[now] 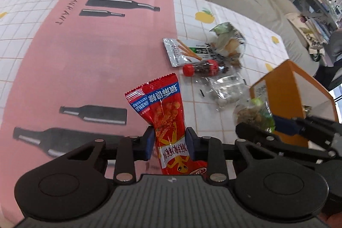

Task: Organize snacks
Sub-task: 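Grasp the red spicy-strip bag with the left tool while the right tool grasps the green-labelled pea bag, then carry both bags over the orange box and open both tools to drop them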

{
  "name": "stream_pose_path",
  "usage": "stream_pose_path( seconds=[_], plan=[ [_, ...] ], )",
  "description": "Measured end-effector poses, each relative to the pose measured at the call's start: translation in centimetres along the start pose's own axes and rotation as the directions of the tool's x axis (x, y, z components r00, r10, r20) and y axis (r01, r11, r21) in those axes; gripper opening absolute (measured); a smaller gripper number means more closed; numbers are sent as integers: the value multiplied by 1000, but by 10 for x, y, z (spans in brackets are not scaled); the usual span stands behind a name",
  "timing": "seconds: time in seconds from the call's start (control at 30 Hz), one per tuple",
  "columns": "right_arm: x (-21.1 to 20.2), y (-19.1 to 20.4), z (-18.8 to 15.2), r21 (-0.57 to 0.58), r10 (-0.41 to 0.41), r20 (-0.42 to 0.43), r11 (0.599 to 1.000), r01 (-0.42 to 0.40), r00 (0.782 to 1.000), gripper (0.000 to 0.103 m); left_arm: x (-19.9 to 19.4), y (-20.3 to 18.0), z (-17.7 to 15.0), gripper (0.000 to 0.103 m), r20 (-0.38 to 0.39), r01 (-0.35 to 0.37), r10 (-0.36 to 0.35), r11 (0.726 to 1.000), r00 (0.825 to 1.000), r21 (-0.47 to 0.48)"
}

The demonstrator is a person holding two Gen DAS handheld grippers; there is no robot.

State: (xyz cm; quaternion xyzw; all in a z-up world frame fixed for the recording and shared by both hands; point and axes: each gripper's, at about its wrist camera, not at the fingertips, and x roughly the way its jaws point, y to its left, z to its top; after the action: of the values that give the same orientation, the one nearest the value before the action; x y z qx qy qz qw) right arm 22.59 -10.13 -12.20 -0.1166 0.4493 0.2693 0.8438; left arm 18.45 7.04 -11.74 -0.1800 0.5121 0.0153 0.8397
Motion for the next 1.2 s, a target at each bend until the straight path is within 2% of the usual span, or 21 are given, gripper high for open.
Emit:
stream_pose_path(
  seconds=[0.27, 0.47, 0.6, 0.83, 0.93, 1.2],
  plan=[
    [-45, 5, -26, 118, 19, 95, 992, -31, 995, 38, -54, -16, -12, 34, 82, 40, -44, 998, 996, 47],
    [-95, -6, -35, 158, -3, 187, 987, -27, 982, 38, -93, -45, -13, 34, 137, 117, -129, 988, 982, 98],
    [-126, -22, -41, 184, -25, 211, 983, -15, 977, 38, -110, -73, -12, 34, 162, 149, -173, 978, 972, 148],
    [-171, -66, -52, 219, -68, 213, 976, 21, 975, 38, -115, -128, -6, 34, 156, 206, -246, 950, 957, 236],
    [-184, -85, -57, 233, -112, 198, 970, 64, 974, 38, -112, -151, -3, 34, 141, 230, -275, 936, 951, 268],
    [-200, -139, -75, 270, -213, 145, 948, 169, 966, 38, -83, -206, 2, 34, 37, 289, -323, 887, 946, 360]
  ],
)
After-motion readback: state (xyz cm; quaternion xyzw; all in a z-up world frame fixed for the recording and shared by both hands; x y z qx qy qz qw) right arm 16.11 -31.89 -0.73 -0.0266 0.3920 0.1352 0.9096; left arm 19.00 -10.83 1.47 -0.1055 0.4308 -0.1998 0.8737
